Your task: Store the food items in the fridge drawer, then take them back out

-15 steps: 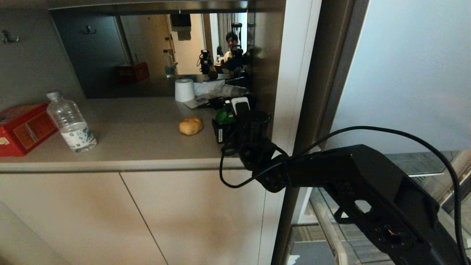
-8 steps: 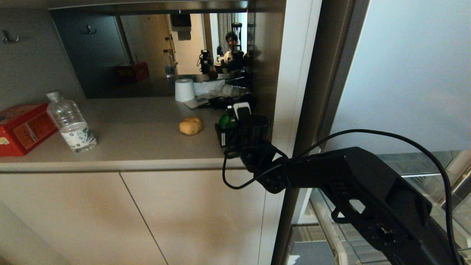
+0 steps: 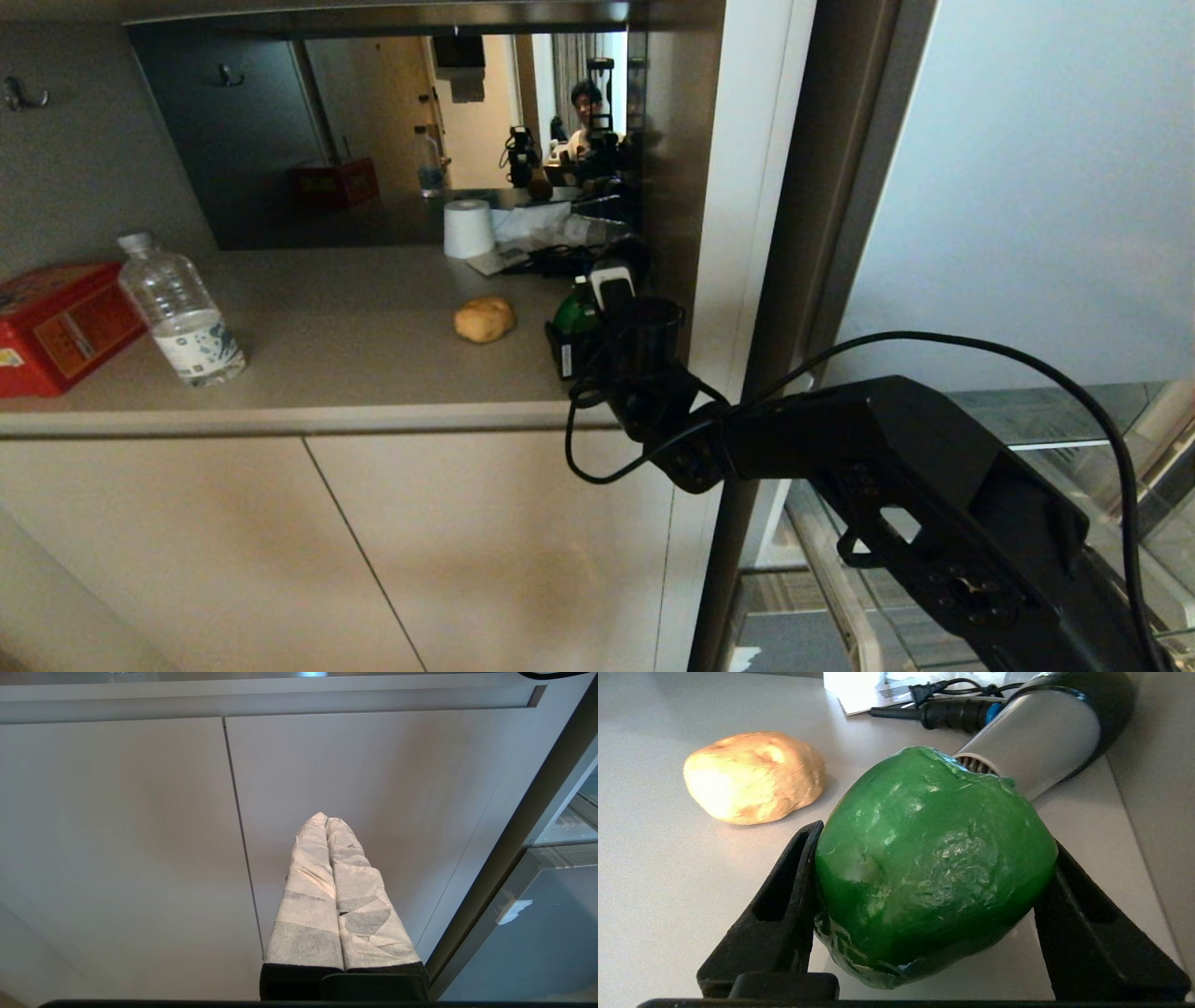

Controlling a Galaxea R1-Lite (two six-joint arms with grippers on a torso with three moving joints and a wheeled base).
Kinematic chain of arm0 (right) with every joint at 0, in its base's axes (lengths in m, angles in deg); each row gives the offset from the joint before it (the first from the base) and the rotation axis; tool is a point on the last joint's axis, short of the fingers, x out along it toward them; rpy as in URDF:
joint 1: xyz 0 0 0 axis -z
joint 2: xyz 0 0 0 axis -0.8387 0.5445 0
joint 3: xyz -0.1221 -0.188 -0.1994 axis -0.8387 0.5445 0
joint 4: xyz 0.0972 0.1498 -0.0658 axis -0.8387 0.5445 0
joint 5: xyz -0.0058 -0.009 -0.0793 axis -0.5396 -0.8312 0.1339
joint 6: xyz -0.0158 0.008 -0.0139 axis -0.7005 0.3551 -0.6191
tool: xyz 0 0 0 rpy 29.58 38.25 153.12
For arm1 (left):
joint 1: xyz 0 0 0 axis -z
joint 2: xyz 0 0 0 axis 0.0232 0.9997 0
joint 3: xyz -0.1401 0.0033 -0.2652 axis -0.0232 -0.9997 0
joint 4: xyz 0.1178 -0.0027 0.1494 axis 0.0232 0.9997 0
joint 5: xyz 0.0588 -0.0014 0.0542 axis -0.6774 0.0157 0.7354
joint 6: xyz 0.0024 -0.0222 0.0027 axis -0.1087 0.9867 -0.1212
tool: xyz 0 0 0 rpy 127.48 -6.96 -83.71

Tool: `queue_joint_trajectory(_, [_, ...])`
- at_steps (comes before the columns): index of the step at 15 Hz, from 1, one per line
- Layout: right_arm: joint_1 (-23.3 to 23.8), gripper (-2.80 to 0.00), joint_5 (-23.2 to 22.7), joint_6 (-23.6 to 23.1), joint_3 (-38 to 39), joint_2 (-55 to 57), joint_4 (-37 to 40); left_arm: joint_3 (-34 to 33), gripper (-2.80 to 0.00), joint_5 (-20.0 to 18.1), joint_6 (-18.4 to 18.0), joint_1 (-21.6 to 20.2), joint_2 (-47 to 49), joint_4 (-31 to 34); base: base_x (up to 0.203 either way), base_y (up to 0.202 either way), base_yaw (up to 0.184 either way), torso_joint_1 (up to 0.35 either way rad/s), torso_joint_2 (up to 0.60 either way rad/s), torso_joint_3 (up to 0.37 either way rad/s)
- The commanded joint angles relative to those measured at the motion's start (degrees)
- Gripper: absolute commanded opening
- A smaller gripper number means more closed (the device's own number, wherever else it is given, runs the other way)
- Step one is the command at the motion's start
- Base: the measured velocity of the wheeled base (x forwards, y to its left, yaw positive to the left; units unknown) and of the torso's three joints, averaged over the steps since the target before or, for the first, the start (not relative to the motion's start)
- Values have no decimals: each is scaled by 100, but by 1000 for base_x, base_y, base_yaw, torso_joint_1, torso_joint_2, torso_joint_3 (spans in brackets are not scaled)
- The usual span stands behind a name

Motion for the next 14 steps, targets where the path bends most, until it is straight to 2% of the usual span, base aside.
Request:
queue_joint_trajectory(1, [-3,-280,11,-4,-29,-29,2,-62,-280,-4,4,2,2,-3,0,0,0,0,0,0])
queue_joint_trajectory(2, [-3,-280,3,-4,-29,-29,47,-62,-280,-4,4,2,2,-3,0,0,0,0,0,0])
queue_joint_trajectory(3, [-3,0,-33,-5,-29,-29,54,-62,-280,-4,4,2,2,-3,0,0,0,0,0,0])
queue_joint_trajectory(14, [3,0,-41,-13,-29,-70,47,-62,-280,5,4,2,2,-3,0,0,0,0,0,0])
